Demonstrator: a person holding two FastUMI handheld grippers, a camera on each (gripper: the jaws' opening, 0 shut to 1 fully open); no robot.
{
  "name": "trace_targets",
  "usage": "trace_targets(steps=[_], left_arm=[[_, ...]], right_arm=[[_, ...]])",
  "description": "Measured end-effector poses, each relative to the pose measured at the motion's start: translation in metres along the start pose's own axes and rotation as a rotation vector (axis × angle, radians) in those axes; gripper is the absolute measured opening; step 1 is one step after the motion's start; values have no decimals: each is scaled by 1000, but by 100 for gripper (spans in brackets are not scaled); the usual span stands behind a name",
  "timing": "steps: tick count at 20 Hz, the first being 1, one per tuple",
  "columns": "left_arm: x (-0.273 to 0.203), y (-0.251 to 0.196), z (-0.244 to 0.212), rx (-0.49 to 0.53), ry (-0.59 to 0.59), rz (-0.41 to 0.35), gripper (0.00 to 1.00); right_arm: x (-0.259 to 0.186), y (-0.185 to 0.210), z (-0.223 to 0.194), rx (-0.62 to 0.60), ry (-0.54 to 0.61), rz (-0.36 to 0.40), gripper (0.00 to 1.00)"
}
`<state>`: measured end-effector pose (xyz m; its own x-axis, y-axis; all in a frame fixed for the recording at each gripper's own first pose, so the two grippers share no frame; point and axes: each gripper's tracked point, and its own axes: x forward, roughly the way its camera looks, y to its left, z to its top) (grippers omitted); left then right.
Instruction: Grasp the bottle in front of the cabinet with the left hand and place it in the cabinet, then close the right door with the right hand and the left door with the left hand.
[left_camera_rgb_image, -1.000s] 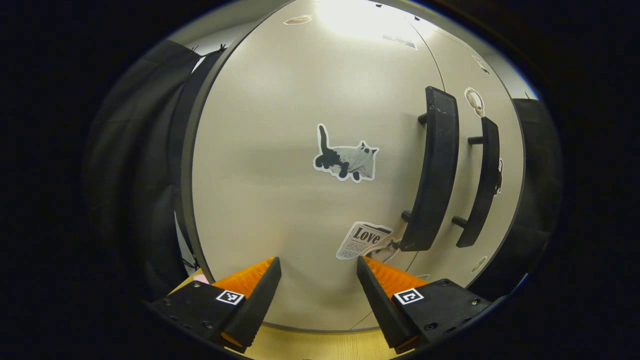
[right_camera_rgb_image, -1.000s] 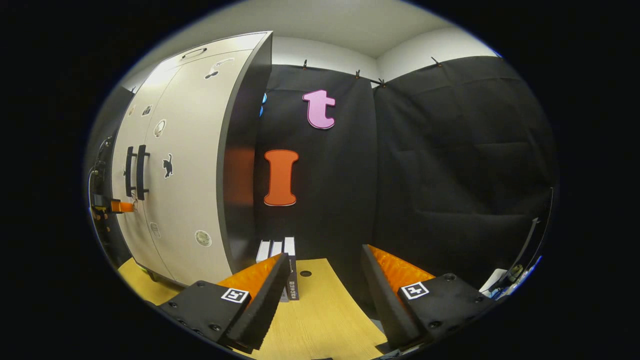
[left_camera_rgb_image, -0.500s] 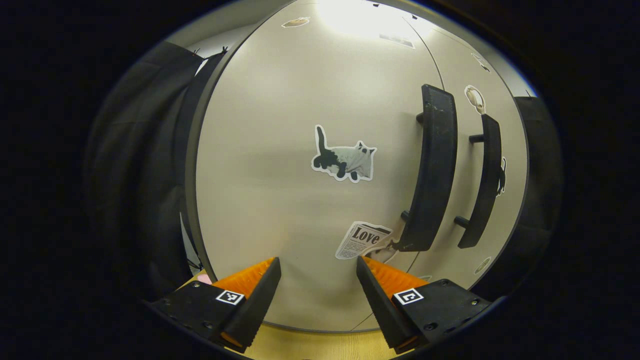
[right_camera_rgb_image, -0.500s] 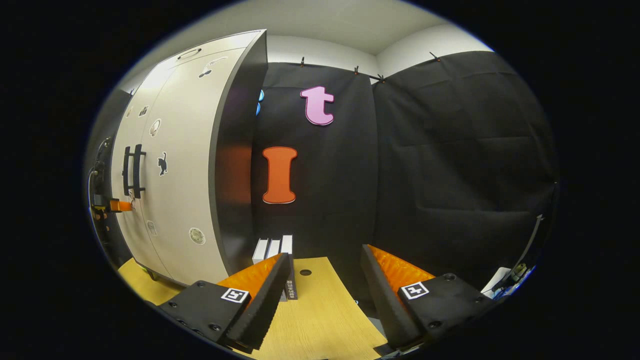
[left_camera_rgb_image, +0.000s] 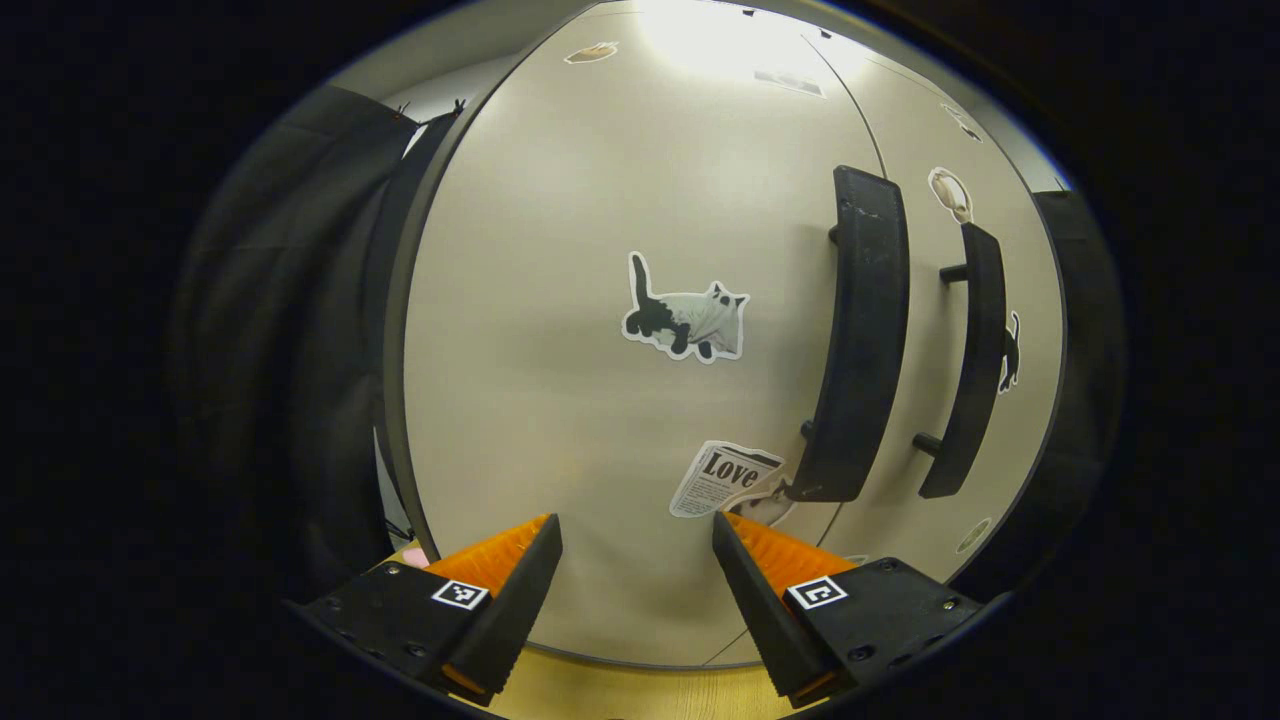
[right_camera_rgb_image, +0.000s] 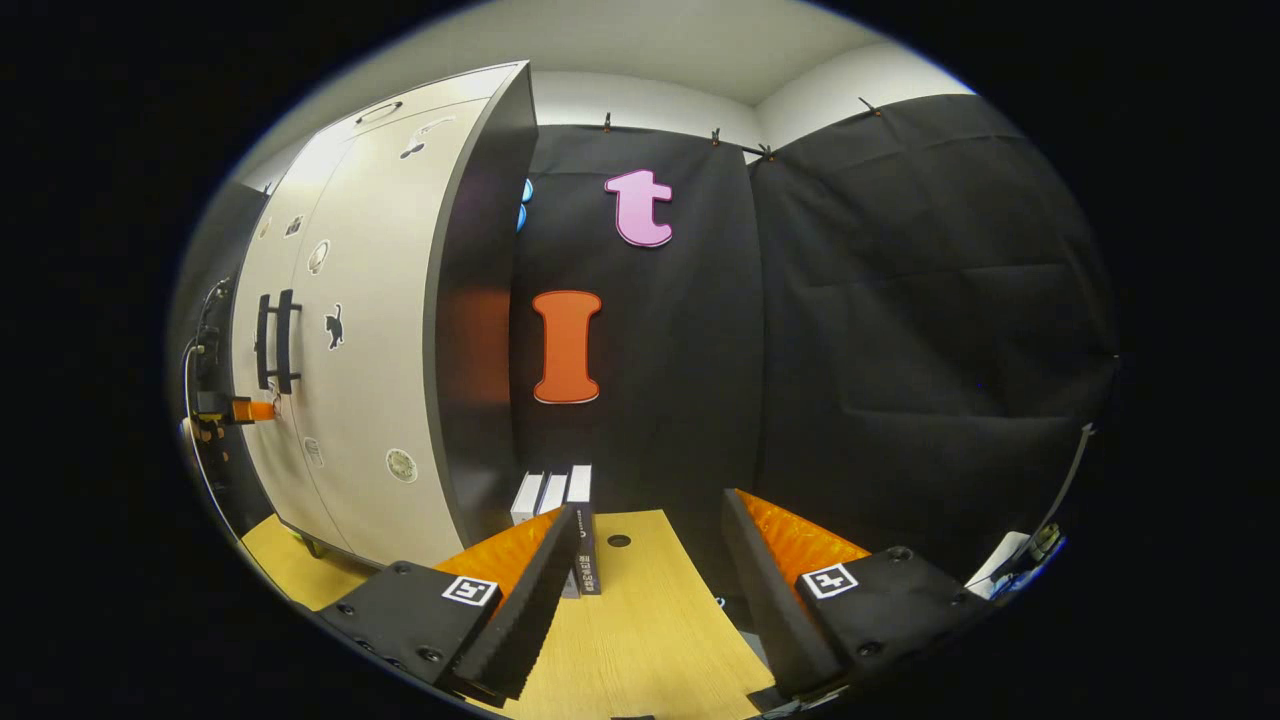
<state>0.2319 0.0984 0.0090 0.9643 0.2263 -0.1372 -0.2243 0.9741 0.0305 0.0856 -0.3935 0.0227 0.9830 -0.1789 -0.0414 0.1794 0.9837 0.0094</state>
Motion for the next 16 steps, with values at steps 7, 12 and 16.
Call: trace_targets(steps=[7,12,16], left_arm=[[-3,1,1,16,9,42,94],[-28,-21,-19,-114,70,-7,94],[-74,-27,-6,-166,68,-48,94]], right_arm=[[-12,-11,2,-24,3,30,95],[-17,-20,12,-26,-13,49,95],[-20,-25,20,-24,-23,54,94]])
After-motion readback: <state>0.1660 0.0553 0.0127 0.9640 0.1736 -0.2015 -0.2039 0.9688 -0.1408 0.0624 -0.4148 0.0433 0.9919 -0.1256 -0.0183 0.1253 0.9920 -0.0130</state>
